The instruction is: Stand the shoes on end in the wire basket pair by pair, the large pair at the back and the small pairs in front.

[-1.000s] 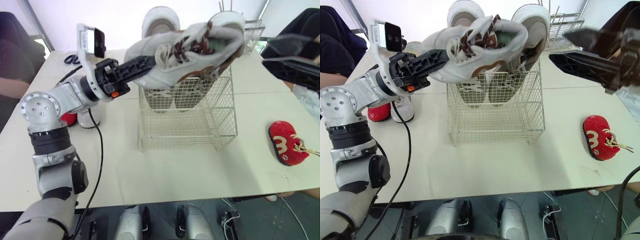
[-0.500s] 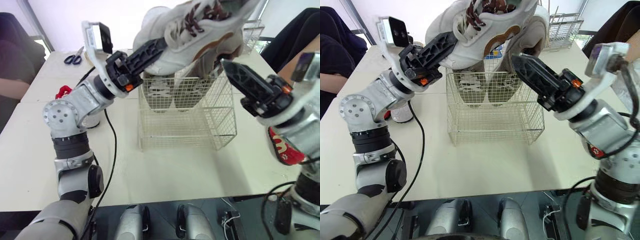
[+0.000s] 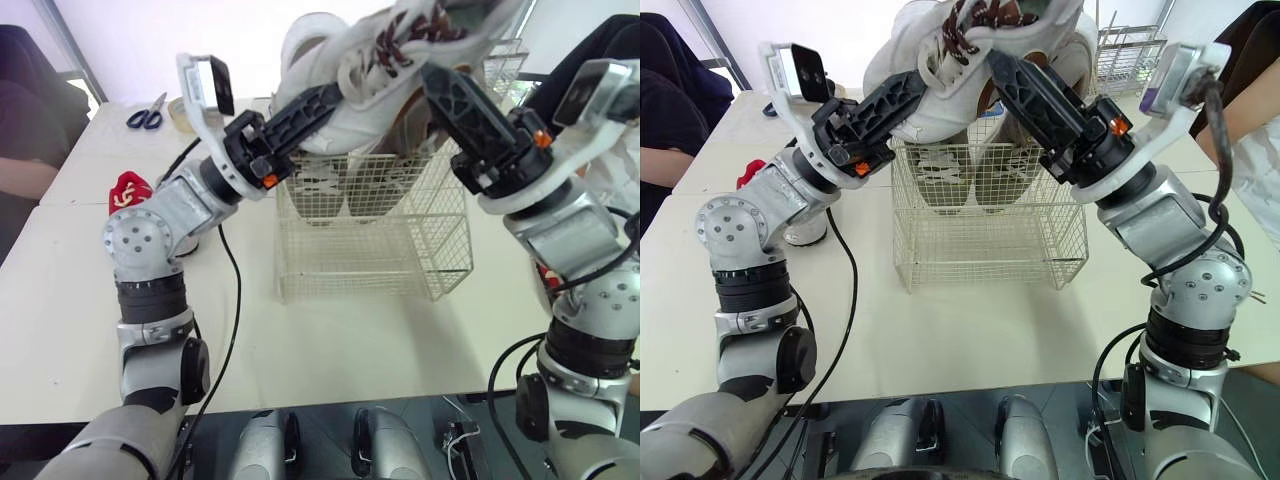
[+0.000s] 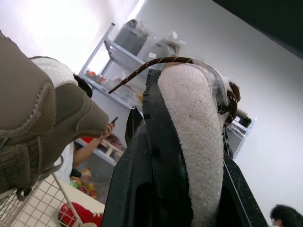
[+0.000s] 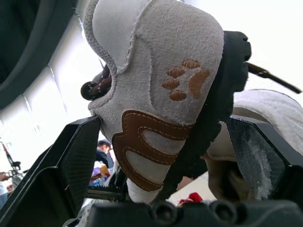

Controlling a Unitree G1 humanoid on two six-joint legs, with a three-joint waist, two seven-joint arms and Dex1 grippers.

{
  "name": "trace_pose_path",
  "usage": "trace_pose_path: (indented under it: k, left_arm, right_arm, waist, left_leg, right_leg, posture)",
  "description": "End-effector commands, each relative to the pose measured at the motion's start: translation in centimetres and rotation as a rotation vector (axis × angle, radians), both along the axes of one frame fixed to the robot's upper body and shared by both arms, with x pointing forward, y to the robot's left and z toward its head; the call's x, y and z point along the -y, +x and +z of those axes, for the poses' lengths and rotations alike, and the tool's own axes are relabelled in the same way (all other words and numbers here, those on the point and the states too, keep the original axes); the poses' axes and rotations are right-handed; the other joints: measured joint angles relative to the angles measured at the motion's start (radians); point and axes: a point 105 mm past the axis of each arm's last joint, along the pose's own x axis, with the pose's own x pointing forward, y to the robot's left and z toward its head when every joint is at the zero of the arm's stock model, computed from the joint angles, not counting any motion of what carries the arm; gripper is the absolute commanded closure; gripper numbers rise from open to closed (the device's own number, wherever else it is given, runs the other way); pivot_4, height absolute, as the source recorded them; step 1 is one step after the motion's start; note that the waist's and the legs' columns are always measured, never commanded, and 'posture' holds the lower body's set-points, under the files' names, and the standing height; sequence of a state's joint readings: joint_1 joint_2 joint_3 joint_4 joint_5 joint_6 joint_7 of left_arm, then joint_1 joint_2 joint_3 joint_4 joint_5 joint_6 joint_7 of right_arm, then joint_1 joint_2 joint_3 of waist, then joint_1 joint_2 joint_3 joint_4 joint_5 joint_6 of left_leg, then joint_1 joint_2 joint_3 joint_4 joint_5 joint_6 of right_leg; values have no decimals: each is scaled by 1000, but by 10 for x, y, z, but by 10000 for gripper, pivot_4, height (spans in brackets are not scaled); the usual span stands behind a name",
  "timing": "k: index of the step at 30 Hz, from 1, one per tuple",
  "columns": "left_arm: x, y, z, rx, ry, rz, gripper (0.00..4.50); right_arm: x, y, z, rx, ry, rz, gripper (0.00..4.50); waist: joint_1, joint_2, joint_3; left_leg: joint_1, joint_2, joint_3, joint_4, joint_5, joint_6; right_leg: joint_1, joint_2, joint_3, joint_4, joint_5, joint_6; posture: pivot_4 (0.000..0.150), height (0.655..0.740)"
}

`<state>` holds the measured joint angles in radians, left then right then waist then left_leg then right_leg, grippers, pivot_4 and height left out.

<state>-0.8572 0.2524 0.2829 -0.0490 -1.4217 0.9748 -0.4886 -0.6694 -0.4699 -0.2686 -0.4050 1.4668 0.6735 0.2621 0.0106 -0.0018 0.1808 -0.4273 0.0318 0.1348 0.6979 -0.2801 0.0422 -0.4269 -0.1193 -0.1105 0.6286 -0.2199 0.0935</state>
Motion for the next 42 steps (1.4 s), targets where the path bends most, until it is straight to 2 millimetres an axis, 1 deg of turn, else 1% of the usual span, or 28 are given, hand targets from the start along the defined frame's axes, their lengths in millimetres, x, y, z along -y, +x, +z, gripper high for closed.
trace_pose_path:
  k: [1,2,4,5,10,11,12,17,19,20,22,26,27,30,32,36,40,42]
  left_arm:
    - [7,-9,1,43,23,-14,41942]
    - [7,-9,1,42,25,-15,41942]
    - [8,-9,0,41,25,-16,41942]
    - [8,-10,0,41,25,-16,41942]
    - [11,-11,-3,41,37,-17,41942]
    - [11,-11,-3,41,39,-16,41942]
    - [11,-11,-4,42,42,-13,41942]
    - [6,-8,-3,35,52,16,41942]
    - [4,-8,-3,39,68,29,41942]
    - [2,-9,-3,40,72,31,31689]
    - [-2,-11,-3,48,85,34,24178]
    - [-11,-13,-8,75,140,71,3137]
    - [-14,-14,-9,78,151,78,543]
    - [-22,-15,-16,90,208,106,543]
    - [-29,-14,-19,91,242,127,543]
    - [-37,-10,-21,99,264,171,543]
    - [-35,-9,-17,117,248,183,543]
    - [-31,-10,-15,124,237,181,543]
  right_arm:
    - [-3,-9,14,69,33,31,263]
    - [-3,-9,16,72,41,35,263]
    - [-4,-10,18,77,51,39,5733]
    - [-4,-10,18,79,53,40,7386]
    - [-6,-10,21,85,57,40,32690]
    - [-6,-11,21,87,54,37,36462]
    - [-6,-11,22,90,50,35,38668]
    - [-5,-14,29,116,-8,6,39034]
    - [-3,-16,32,135,-58,-11,39034]
    - [-1,-16,33,142,-86,-21,39034]
    - [4,-16,36,159,-137,-41,39034]
    - [21,-12,40,195,-286,-116,39034]
    - [26,-11,41,205,-326,-135,39034]
    - [38,-9,43,233,-450,-158,39034]
    - [47,-6,40,248,-561,-176,39034]
    - [65,5,36,270,-728,-199,39034]
    - [77,17,28,287,-847,-198,39034]
    - [81,27,23,297,-908,-203,39034]
  waist:
    - [0,0,0]
    - [0,0,0]
    - [0,0,0]
    - [0,0,0]
    - [0,0,0]
    - [-1,0,0]
    - [-1,0,0]
    - [-1,0,0]
    - [-1,0,0]
    - [-1,0,0]
    - [-1,0,0]
    - [-1,0,0]
    - [0,0,0]
    - [0,1,1]
    - [0,1,1]
    - [-1,1,1]
    - [-1,1,2]
    - [-2,1,2]
  left_leg:
    - [0,0,0,0,0,0]
    - [0,0,0,0,0,0]
    - [0,0,0,0,0,0]
    - [0,0,0,0,0,0]
    - [0,0,0,0,0,0]
    - [0,0,0,0,0,0]
    - [0,0,0,0,0,0]
    - [0,0,0,0,0,0]
    - [0,0,0,0,0,0]
    - [0,0,0,0,0,0]
    - [0,0,0,0,0,1]
    - [0,0,0,-1,-2,4]
    - [0,0,0,-1,-3,4]
    - [-1,0,0,-1,-4,6]
    - [-1,0,0,-2,-4,6]
    - [-1,0,1,-2,-4,6]
    - [-1,0,2,-3,-3,5]
    - [-2,0,2,-3,-2,3]
  right_leg:
    - [0,0,0,0,0,0]
    - [0,0,0,0,0,0]
    - [0,0,0,0,0,0]
    - [0,0,0,0,0,0]
    - [0,0,0,0,0,0]
    - [0,0,0,0,0,0]
    - [0,0,0,0,0,0]
    - [0,0,0,0,0,0]
    - [0,0,0,0,0,0]
    - [0,0,0,-1,0,0]
    - [0,0,0,-1,0,0]
    - [0,0,0,-2,0,0]
    - [0,0,0,-2,0,0]
    - [0,0,0,-3,0,0]
    - [0,0,0,-4,0,-1]
    - [-1,0,0,-7,-1,-1]
    - [0,0,0,-10,-1,-2]
    - [0,0,0,-11,0,-1]
  posture:
    - [1500,7400]
    - [1500,7400]
    - [1500,7400]
    - [1500,7400]
    - [1500,7400]
    - [1500,7400]
    - [1500,7400]
    - [1500,7400]
    - [1500,7400]
    - [1500,7400]
    - [1500,7400]
    - [1500,7400]
    - [1500,7400]
    - [1500,7400]
    - [1500,7400]
    - [1500,7400]
    - [1500,7400]
    - [1500,7400]
